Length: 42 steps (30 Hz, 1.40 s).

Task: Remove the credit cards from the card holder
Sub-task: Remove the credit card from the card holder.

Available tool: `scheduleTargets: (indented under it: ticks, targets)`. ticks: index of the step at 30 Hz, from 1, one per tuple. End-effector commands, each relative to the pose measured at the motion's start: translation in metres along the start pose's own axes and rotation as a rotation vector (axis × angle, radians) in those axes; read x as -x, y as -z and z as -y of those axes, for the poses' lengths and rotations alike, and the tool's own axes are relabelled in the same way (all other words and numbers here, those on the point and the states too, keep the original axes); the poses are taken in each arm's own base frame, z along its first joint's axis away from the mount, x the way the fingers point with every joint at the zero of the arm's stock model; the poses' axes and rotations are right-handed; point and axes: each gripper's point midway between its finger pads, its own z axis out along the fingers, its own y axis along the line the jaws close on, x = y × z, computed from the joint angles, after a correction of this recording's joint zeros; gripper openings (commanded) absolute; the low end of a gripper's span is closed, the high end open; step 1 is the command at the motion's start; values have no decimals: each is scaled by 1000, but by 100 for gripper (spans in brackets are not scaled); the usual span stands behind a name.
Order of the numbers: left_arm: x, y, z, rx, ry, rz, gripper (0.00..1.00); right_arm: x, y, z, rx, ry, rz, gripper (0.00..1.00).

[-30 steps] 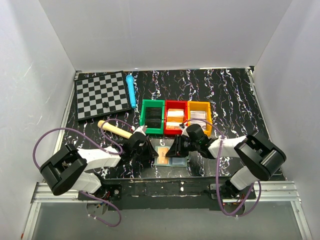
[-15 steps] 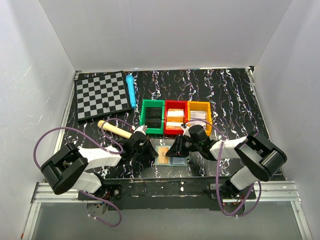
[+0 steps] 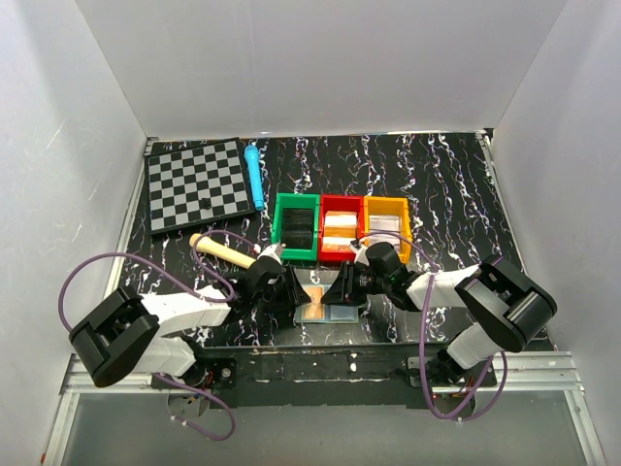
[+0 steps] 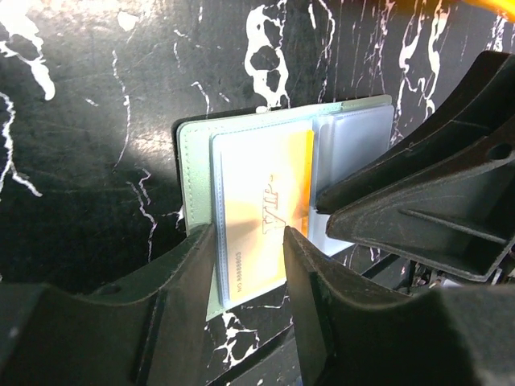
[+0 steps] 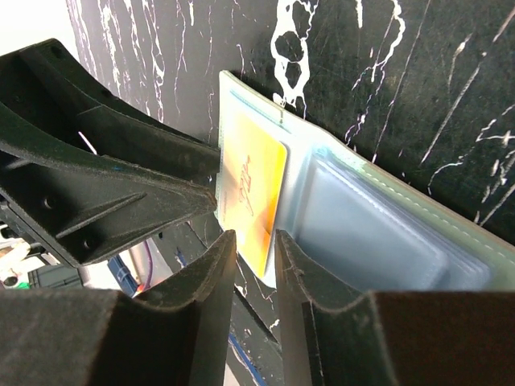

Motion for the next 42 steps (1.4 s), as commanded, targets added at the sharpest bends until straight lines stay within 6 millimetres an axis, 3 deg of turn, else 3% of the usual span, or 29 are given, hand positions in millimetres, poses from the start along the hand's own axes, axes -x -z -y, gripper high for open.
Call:
scheduleTargets:
  ticks: [1,15,22,30,42]
  targets:
    - [-12,11,-27,98,-22,-30,40,10,0,-17,41,48,12,34]
    - [19,38,6,7,-48,89,50,10,-3,-15,20,47,-3,34]
    - [17,33,28,-121,-73,81,45,10,-3,-15,20,49,-6,35]
    - [5,14,3,-29,-59,31,33,11,0,-28,43,69,-4,40]
    - [-5,10,-18,28,-34,17,31,17,9,-70,107,149,37,45]
